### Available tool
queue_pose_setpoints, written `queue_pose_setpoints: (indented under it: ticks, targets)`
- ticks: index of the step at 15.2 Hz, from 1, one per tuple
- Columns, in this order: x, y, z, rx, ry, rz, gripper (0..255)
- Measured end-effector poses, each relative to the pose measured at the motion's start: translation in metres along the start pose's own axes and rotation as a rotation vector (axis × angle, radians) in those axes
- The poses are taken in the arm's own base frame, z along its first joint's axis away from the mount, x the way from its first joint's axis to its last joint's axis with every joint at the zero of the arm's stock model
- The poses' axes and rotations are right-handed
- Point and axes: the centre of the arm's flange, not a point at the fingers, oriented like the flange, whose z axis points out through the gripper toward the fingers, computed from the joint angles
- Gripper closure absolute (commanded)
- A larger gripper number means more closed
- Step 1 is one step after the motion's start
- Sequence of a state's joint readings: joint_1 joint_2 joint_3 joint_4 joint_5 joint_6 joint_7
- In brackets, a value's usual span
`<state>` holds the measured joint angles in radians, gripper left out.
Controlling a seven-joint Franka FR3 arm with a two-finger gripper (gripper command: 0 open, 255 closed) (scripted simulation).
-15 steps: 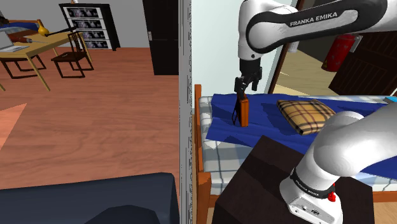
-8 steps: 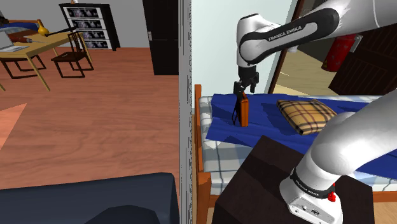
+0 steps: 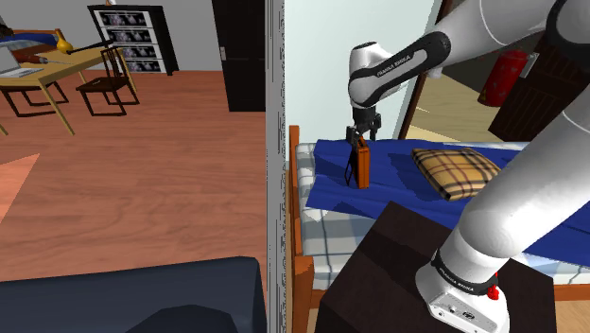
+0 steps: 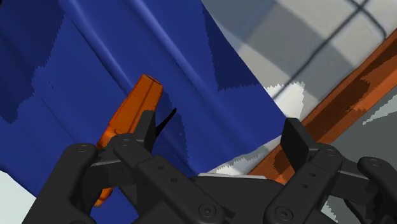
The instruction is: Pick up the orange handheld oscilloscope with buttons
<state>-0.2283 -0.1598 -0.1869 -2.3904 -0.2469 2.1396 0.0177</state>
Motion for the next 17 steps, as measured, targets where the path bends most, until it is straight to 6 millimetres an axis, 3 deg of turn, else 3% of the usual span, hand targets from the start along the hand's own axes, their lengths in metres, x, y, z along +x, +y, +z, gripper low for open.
queue_pose_setpoints:
  ticks: [13,17]
  targets:
    - [0.091,0.104,0.102,-0.036,-0.011,0.108,0]
    - [0.099,0.110,0.120,-0.039,-0.012,0.117,0]
